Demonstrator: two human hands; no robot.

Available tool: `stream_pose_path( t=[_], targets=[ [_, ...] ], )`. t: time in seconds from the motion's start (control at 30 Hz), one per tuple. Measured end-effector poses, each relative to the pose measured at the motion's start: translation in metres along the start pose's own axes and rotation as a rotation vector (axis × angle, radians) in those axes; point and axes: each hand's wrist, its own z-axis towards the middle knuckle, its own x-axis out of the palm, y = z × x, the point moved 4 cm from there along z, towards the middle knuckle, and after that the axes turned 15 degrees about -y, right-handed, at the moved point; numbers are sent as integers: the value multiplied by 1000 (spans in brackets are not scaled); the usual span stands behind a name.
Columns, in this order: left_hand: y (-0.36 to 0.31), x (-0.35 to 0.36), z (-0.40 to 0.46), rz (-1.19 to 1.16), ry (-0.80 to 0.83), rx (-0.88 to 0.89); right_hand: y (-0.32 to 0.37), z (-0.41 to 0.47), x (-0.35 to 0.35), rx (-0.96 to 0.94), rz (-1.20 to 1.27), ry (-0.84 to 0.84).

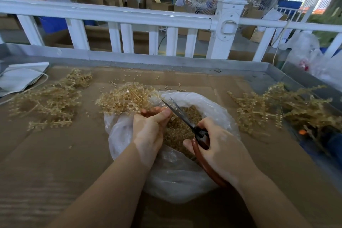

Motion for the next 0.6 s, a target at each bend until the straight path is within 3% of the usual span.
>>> stream_pose_path(
  t=[0.6],
  targets=[
    [3, -4, 3, -76, -36, -12, 5, 0, -1, 24, -18, 35]
  ],
)
